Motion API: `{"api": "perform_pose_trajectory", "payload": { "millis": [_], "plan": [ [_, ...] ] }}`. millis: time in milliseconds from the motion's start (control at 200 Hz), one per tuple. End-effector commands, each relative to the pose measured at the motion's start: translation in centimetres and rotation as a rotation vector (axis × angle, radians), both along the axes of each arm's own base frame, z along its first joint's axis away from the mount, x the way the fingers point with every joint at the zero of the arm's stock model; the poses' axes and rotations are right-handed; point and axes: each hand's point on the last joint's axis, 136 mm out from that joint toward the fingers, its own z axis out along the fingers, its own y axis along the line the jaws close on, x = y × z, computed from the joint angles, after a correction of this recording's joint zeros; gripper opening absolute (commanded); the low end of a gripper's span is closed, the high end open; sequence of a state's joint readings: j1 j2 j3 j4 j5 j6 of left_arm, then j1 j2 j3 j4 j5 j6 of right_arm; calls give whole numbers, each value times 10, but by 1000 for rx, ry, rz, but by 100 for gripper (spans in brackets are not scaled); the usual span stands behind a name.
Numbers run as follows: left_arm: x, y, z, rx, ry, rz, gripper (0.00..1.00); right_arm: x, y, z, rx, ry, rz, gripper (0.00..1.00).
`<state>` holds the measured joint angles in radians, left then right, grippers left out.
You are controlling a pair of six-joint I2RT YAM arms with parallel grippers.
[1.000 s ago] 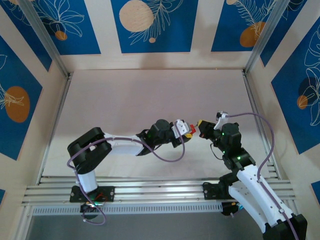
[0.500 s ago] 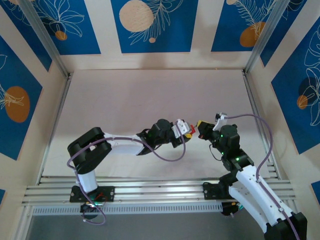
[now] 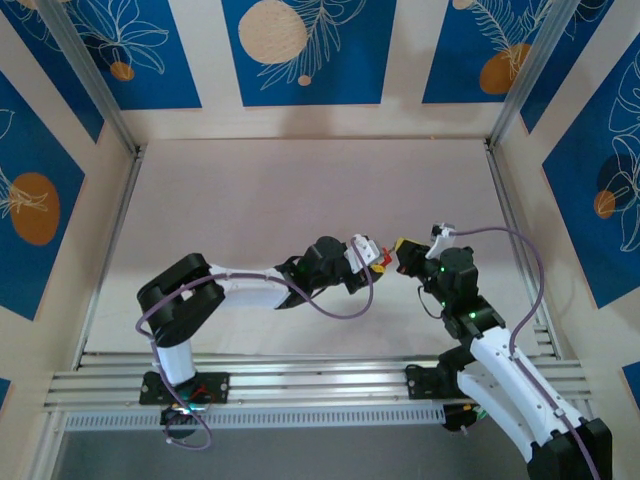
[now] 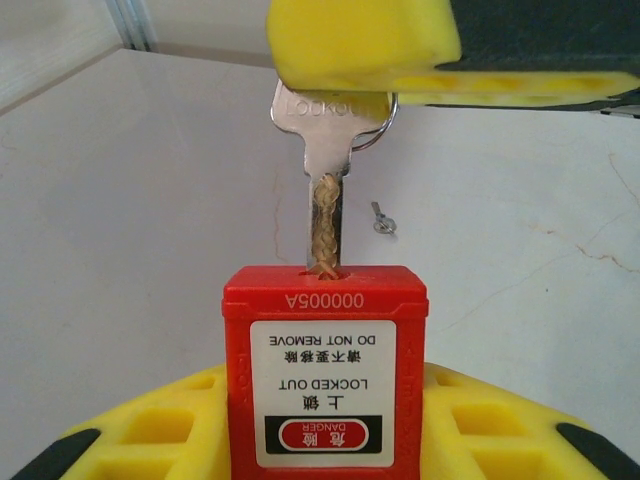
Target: Unlock with the key
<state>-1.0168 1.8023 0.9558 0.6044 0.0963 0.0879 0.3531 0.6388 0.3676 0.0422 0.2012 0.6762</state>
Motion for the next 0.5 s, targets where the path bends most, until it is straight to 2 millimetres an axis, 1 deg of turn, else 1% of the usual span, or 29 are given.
{"api": "perform_pose_trajectory", "payload": {
  "millis": [0,165,305,390,495],
  "plan": [
    [-10,-18,78,-209,-133,-74,26,-5,4,-21,-15,98,25,0],
    [-16,-20,78,-195,-149,-96,26,-1,9,-25,-24,114,37,0],
    [-18,-20,79,-200,-151,-102,26,-2,8,-31,-24,132,32,0],
    [-17,-19,82,-212,-156,-90,26,-4,5,-38,-41,147,20,0],
    [-13,-17,85,-220,-160,-64,26,-8,3,-38,-38,134,15,0]
  ]
}}
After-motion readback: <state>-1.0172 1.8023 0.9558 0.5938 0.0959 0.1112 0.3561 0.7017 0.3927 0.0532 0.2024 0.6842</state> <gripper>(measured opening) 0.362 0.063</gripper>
